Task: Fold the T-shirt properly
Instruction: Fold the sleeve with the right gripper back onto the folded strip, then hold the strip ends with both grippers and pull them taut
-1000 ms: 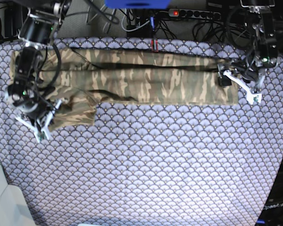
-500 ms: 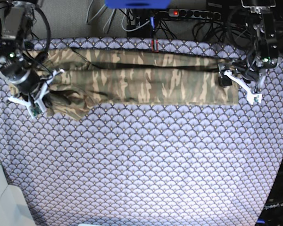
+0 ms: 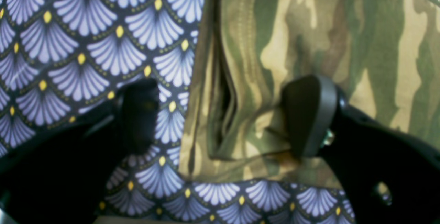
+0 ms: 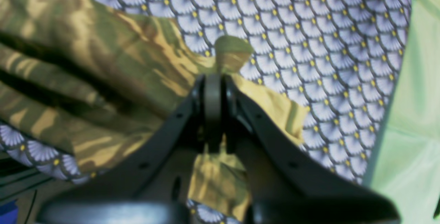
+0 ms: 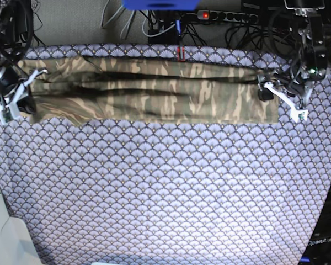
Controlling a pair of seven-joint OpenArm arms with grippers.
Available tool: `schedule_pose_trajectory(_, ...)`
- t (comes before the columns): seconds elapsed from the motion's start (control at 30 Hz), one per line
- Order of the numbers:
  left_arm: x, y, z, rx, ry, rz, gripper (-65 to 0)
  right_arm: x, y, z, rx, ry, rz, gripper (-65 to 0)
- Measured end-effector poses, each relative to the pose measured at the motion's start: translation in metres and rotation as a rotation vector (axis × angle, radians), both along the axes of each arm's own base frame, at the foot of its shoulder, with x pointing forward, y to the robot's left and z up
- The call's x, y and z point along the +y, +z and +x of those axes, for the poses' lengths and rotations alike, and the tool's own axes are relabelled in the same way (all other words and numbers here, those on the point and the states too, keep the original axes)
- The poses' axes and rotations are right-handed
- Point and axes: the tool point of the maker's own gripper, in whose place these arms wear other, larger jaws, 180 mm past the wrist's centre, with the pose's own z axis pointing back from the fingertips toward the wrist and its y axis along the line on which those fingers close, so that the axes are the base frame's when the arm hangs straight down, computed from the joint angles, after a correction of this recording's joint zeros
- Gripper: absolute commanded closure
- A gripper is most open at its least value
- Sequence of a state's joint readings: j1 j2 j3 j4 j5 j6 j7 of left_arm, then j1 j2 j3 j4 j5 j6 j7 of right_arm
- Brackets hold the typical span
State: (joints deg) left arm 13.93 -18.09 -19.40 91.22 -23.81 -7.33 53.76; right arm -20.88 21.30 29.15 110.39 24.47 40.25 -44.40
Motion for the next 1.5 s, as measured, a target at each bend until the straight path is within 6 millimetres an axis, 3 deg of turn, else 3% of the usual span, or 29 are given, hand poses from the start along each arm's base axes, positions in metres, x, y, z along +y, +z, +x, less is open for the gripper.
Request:
schedule_pose_trajectory(0.13,0.000,0.000,0.000,0.001,0.000,0.000,-55.8,-0.004,0.001,-0.002,-0.002,-0.009,-0.006,0.0)
schedule_pose_trajectory(0.27,0.000,0.000,-0.001,0.001,0.000,0.000,-55.8,-0.004,-0.010,-0.017,0.050,-0.010,-0.009,0.0)
schedule_pose_trajectory(0.67,0.009,0.001,-0.003,0.012,-0.010,0.026,-55.8,-0.002,-0.016,-0.021,0.056,-0.022,0.003,0.0)
schedule_pose_trajectory(1.13,0.010,0.000,-0.005,0.018,-0.009,0.027,-55.8,-0.026,-0.068,-0.030,0.181,-0.129,0.095,0.0)
schedule_pose_trajectory(1.43,0.009,0.000,-0.005,0.018,-0.012,0.028,-55.8,-0.004,-0.077,-0.029,0.210,-0.069,0.111,-0.2)
schedule_pose_trajectory(1.5,0.009,0.000,-0.005,0.018,-0.012,0.028,-55.8,0.001,-0.080,-0.026,0.218,-0.054,0.110,-4.0)
